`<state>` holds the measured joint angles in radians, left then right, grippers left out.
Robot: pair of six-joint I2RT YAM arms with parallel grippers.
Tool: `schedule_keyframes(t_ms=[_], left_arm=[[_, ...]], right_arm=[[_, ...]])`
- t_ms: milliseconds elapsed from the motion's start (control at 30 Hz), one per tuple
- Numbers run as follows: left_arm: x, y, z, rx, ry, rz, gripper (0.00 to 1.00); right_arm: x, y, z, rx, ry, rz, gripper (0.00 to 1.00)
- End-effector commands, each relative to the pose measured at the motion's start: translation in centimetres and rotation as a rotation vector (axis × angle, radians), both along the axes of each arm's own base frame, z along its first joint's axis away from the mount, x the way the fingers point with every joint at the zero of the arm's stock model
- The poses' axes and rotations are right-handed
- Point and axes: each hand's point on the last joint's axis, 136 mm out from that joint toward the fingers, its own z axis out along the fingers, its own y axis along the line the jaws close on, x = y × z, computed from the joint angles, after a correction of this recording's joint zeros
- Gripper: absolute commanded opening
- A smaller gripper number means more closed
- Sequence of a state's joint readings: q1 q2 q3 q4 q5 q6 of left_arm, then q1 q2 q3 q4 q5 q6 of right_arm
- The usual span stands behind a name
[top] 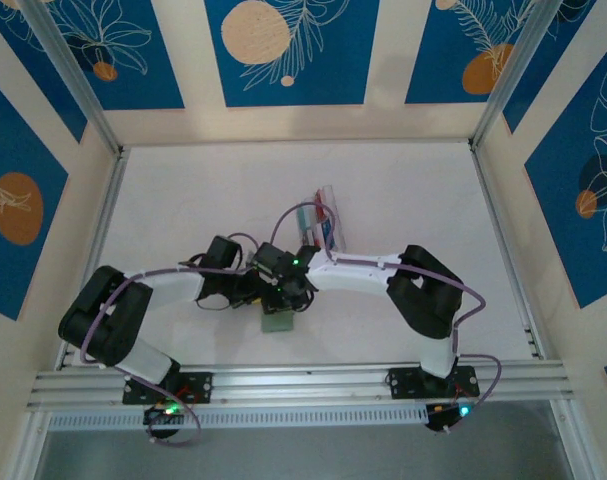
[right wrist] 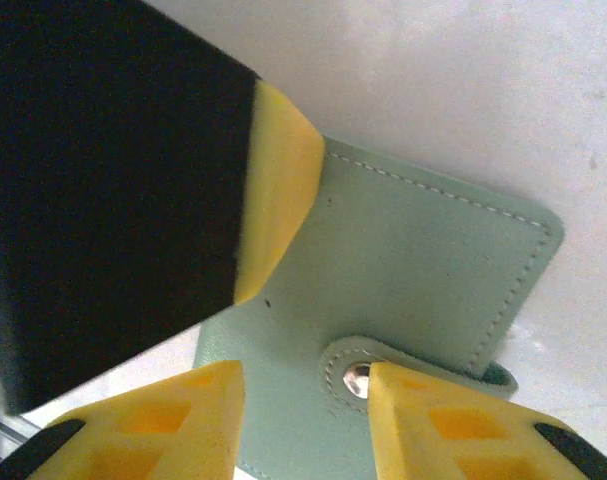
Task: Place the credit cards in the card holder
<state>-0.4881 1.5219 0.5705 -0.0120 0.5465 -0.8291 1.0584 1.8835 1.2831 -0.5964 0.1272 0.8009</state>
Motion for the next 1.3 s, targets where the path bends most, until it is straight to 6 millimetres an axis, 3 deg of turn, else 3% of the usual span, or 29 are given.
schedule_keyframes(t_ms=[0, 367, 767, 933, 1100, 1200, 1267], left_arm=[[-1.9, 1.6, -2.6, 0.076, 0.07, 0.008, 0.0], [-2.1, 1.9, -3.2, 0.098, 0.081, 0.004, 0.0], [-2.2, 2.2, -3.4, 0.113, 0.084, 0.015, 0.0], [-2.3, 2.3, -3.6, 0.118, 0.088, 0.019, 0.0], [-2.4, 2.5, -4.0, 0.133, 0.098, 0.021, 0.0], [-2.7, 2.8, -4.4, 0.149, 0.11, 0.026, 0.0], [-2.8, 3.1, -4.7, 0.166, 0.114, 0.031, 0.0]], right_arm=[[-0.4, -0.6, -1.4, -0.082, 0.008, 0.005, 0.37], [-0.4, -3.7, -3.2, -0.318, -0.053, -0.011, 0.28], [-1.8, -5.4, -4.7, -0.428, -0.012, 0.003, 0.28], [-2.1, -5.2, -5.2, -0.443, 0.003, 0.015, 0.27], [-1.8, -4.9, -4.8, -0.441, -0.01, 0.024, 0.16], [-1.3, -4.7, -3.7, -0.43, -0.042, 0.034, 0.02], [-1.0, -4.6, -3.0, -0.419, -0.051, 0.038, 0.0]])
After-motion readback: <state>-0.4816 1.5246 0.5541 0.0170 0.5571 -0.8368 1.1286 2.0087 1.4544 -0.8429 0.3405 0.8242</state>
